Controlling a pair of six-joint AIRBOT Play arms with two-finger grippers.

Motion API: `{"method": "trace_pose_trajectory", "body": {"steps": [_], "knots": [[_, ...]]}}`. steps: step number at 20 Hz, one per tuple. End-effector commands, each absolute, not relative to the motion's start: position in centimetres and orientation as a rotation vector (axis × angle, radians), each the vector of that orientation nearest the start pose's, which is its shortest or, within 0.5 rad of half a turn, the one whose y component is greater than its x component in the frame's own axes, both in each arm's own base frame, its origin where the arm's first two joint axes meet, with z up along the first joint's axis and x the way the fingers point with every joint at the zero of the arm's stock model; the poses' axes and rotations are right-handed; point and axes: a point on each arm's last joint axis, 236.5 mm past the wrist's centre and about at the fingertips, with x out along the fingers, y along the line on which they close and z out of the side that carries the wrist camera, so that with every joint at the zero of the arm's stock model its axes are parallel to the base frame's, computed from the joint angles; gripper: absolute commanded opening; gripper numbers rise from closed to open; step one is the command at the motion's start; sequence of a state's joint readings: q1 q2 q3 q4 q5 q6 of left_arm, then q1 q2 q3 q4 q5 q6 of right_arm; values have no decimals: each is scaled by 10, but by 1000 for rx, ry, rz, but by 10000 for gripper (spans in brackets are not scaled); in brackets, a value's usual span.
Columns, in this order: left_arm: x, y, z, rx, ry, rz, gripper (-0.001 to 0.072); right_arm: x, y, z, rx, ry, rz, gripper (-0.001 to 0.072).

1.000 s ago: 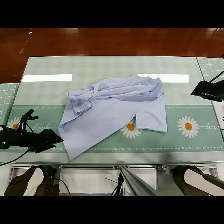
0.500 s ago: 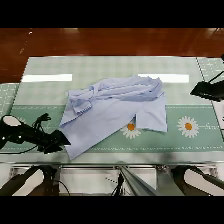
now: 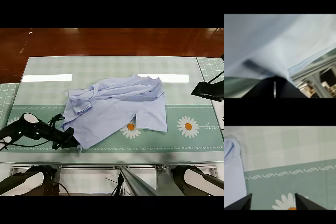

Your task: Fold the shirts.

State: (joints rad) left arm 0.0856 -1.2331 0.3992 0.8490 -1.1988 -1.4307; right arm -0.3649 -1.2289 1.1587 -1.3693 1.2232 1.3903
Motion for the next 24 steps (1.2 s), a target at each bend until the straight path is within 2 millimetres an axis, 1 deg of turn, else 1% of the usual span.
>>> {"method": "trace_pose_trajectory", "body": {"steps": [1, 2, 3, 4, 5, 6, 7, 9, 10, 12, 13, 17, 21, 22, 23, 24], "knots": [[196, -120, -138, -815, 1691, -137, 25, 360, -90, 27, 253, 1233, -85, 613], [195, -121, -137, -806, 1695, -154, 25, 362, -91, 26, 252, 1229, -87, 610], [192, -123, -136, -794, 1701, -176, 25, 362, -91, 24, 255, 1235, -86, 584], [190, -124, -135, -790, 1710, -189, 25, 360, -90, 15, 266, 1268, -79, 531], [188, -124, -134, -780, 1713, -207, 25, 356, -86, 2, 290, 1317, -65, 531], [186, -126, -133, -772, 1720, -225, 25, 355, -75, -12, 339, 1362, -19, 541], [185, -127, -131, -762, 1722, -245, 25, 357, -60, -20, 399, 1384, 48, 558], [184, -127, -127, -754, 1716, -263, 25, 372, -24, -29, 565, 1372, 202, 611], [185, -127, -125, -751, 1705, -266, 25, 381, -14, -31, 611, 1349, 249, 612], [188, -127, -121, -744, 1683, -273, 25, 398, -8, -40, 658, 1303, 282, 612], [189, -128, -118, -742, 1677, -278, 25, 401, -6, -47, 678, 1302, 287, 611], [190, -128, -117, -742, 1670, -278, 25, 395, 6, -81, 700, 1389, 321, 610], [190, -129, -116, -751, 1668, -280, 25, 404, 22, -109, 668, 1405, 324, 594], [191, -130, -115, -759, 1665, -281, 25, 407, 26, -116, 656, 1403, 318, 581], [192, -131, -114, -766, 1663, -283, 25, 412, 29, -122, 640, 1393, 308, 530], [192, -132, -114, -770, 1662, -283, 25, 417, 29, -125, 626, 1378, 294, 419]]}}
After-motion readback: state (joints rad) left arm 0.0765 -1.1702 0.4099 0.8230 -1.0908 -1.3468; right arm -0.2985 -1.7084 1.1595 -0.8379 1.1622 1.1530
